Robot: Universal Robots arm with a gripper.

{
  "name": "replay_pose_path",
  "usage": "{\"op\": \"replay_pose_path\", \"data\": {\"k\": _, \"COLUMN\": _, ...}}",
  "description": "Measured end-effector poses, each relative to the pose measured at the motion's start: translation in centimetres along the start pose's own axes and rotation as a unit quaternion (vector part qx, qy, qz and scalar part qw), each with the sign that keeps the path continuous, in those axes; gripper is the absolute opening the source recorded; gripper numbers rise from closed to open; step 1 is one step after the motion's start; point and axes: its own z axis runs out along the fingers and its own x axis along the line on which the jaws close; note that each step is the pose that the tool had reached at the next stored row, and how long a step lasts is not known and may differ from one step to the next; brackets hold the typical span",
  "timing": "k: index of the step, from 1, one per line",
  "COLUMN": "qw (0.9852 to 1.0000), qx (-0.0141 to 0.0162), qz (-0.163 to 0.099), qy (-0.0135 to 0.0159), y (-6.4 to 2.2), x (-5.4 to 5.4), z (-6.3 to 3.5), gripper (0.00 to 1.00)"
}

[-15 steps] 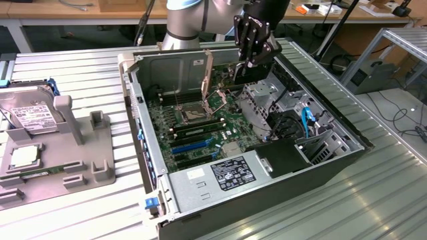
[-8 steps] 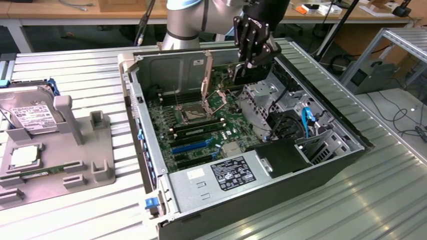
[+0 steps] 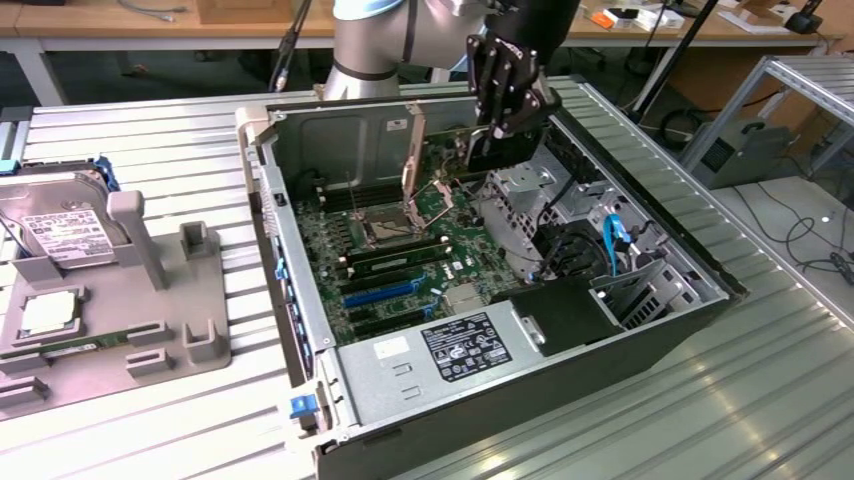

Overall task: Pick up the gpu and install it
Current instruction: 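Insert the gpu into the slot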

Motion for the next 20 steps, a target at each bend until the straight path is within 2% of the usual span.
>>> {"op": "replay_pose_path", "data": {"k": 20, "qw": 1.0000, "qx": 0.0001, "qz": 0.000, "qy": -0.0032, "y": 0.01, "x": 0.10, "z": 0.65, "gripper": 0.27}}
